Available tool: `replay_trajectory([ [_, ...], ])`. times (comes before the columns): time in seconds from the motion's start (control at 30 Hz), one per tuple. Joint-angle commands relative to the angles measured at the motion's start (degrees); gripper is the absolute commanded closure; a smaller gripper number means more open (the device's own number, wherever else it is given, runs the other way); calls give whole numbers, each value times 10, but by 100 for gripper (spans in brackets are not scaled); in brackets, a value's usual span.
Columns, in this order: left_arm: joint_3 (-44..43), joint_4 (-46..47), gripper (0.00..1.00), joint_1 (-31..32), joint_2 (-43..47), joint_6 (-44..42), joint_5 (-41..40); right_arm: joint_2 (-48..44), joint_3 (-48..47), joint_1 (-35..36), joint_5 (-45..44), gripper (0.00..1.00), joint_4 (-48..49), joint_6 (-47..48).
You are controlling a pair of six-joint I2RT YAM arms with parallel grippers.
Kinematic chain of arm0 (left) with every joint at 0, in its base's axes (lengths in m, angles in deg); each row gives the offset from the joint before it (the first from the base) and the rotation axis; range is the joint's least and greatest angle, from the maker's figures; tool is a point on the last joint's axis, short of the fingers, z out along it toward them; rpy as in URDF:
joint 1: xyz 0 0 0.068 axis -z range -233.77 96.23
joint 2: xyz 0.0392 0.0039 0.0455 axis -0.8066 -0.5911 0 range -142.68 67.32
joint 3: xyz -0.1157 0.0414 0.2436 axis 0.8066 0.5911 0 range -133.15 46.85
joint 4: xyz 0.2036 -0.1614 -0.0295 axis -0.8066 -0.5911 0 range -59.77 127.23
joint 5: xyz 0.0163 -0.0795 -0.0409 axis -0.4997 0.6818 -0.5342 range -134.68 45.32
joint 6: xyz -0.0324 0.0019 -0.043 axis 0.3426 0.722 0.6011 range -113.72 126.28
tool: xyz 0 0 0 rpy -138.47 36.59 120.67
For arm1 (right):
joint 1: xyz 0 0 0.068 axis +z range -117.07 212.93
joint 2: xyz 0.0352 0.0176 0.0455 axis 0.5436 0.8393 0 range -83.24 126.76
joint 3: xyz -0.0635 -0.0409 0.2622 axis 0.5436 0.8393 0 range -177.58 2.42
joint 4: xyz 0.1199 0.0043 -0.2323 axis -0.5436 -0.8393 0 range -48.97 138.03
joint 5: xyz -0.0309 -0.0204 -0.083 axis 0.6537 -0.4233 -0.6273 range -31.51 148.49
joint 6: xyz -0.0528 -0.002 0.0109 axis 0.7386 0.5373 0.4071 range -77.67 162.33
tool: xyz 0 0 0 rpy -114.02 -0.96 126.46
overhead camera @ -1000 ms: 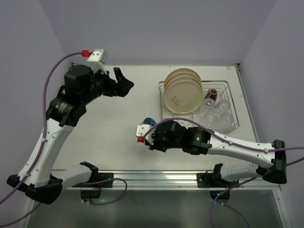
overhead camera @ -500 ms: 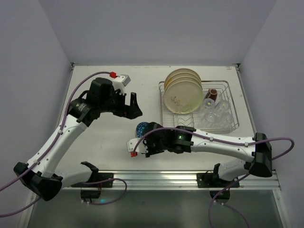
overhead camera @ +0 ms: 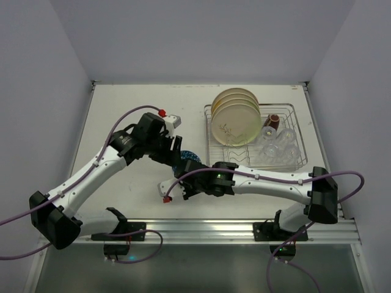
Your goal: Unload the mixed dishes from the dish rack
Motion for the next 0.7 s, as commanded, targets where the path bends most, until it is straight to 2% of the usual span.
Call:
replay_trajectory([
  [0.0,6,-5,44,13,-5,-3,-62,18,-44,2,-71,100,32,30],
  [0.07,8,-11,52,20,-14,3,-109,41,-60,2,-102,100,27,26],
  [0.2,22,-10,54,23,-29,6,-139,47,-72,2,-105,100,40,15],
  [0.23,24,-9,58,23,-30,6,-152,46,-70,3,-104,100,46,15],
  [0.27,24,-8,65,24,-29,6,-155,46,-69,3,-105,100,47,16],
  [0.3,24,-6,79,23,-28,6,-157,43,-67,3,-105,100,50,16],
  [0.37,23,4,100,23,-26,6,-158,40,-60,3,-104,100,64,17],
  [0.5,23,39,100,23,-9,20,-170,27,-40,2,-108,98,100,19],
  [0.57,18,50,100,23,-9,33,-179,17,-18,3,-119,84,139,17],
  [0.6,12,54,100,23,-8,40,-193,12,-12,2,-117,69,148,16],
  [0.63,9,58,100,21,-8,51,-197,2,-1,2,-116,3,166,13],
  [0.67,3,69,100,20,-9,56,-202,-4,4,1,-116,1,175,8],
])
